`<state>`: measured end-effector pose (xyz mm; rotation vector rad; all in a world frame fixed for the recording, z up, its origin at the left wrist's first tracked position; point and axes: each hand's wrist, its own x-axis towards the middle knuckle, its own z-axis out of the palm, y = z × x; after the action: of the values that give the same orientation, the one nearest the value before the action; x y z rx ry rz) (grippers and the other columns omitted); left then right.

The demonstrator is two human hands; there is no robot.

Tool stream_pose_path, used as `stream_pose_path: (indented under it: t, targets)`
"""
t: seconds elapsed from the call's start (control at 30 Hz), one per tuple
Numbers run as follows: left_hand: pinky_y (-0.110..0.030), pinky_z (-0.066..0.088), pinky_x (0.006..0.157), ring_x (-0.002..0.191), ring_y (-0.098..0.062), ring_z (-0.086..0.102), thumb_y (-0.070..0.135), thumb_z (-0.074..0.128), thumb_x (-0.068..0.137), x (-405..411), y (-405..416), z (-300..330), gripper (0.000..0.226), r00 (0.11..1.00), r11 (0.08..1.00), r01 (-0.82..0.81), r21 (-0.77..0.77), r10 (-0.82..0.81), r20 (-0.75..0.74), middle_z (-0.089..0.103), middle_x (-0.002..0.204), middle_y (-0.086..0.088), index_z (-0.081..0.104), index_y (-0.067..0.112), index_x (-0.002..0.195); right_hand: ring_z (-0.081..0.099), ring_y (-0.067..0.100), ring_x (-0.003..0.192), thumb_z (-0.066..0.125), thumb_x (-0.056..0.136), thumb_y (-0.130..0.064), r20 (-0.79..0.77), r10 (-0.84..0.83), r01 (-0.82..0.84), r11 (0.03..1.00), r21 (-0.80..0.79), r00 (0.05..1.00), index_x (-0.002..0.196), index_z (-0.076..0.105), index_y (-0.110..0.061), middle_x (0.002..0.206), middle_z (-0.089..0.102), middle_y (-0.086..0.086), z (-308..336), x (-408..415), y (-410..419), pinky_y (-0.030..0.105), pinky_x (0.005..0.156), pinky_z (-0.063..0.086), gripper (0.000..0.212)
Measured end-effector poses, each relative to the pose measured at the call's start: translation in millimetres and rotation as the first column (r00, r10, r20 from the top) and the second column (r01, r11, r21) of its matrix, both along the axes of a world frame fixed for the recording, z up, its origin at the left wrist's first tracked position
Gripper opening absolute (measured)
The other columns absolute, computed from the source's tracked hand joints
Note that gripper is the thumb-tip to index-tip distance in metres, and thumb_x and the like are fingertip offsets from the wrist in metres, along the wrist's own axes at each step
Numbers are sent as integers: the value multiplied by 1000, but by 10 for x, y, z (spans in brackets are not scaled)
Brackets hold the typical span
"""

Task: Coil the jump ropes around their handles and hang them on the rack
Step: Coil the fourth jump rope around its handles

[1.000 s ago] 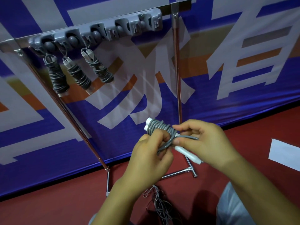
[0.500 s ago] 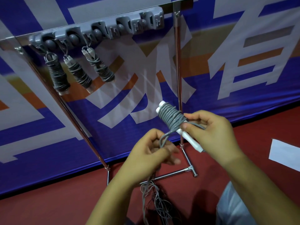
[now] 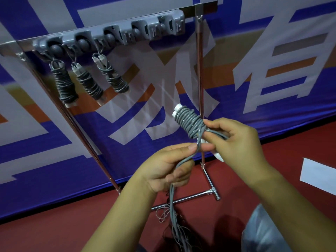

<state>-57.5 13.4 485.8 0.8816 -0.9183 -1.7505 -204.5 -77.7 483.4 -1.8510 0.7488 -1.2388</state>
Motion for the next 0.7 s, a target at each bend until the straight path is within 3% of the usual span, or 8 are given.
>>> stream_pose_path:
  t: [0.07,0.1,0.17,0.2,0.3,0.43,0.6,0.7]
  targets:
    - [-16,46,42,41,-4,56,34,74,75,23,3,-6,30,998,999,-35,-11,35,44,64,54,0,73,14,98,65,1,89,76,76,-8,-18,5,-5,1000,-19,1000,93,72,-24,91,68,-11,-4,-2,12,8,75,49,24]
    - [-19,52,50,55,-9,66,29,75,73,31,5,-1,26,997,998,-58,-7,58,43,71,70,-6,73,12,91,64,-1,89,77,75,-8,-20,13,-14,1000,-13,1000,92,73,-24,91,67,-14,0,-3,15,7,76,48,24]
    - [-25,58,65,82,-20,72,16,77,71,49,21,14,24,994,994,-110,1,110,-30,71,98,-19,70,1,87,64,-6,88,77,75,-8,0,50,-50,998,39,999,88,70,-31,91,67,-19,16,-7,28,5,75,46,28]
    - [-26,59,67,87,-22,72,11,78,68,63,26,17,26,987,990,-142,4,142,-70,70,101,-22,66,-4,86,64,-8,86,77,74,-7,23,73,-74,994,81,997,85,68,-34,89,67,-23,28,-7,35,4,74,46,30]
    - [-25,58,59,75,-21,72,6,87,56,87,33,-2,33,966,970,-243,19,243,-91,71,89,-21,63,-3,76,66,-8,81,79,72,-7,80,119,-133,973,188,990,82,69,-33,82,71,-25,58,-14,30,7,73,48,29]
    - [-15,42,44,46,-6,53,13,90,55,84,36,-13,32,965,964,-262,-36,261,-21,69,75,-16,60,10,66,71,9,72,78,62,-20,192,196,-255,896,364,962,82,72,-24,78,75,-4,117,-49,33,19,65,55,22]
    - [-13,33,42,39,-3,39,1,66,77,3,34,27,21,951,949,-305,-80,308,33,69,72,-15,60,16,64,70,10,68,73,71,-5,325,150,-304,810,502,934,85,70,-14,73,74,1,105,-12,33,18,60,54,17]
    - [-13,33,43,39,-2,36,10,56,81,-53,61,20,10,936,933,-351,-76,352,-5,69,74,-15,54,11,71,71,11,69,72,63,-13,356,143,-326,782,532,923,85,70,-13,75,75,2,102,15,42,18,61,53,22]
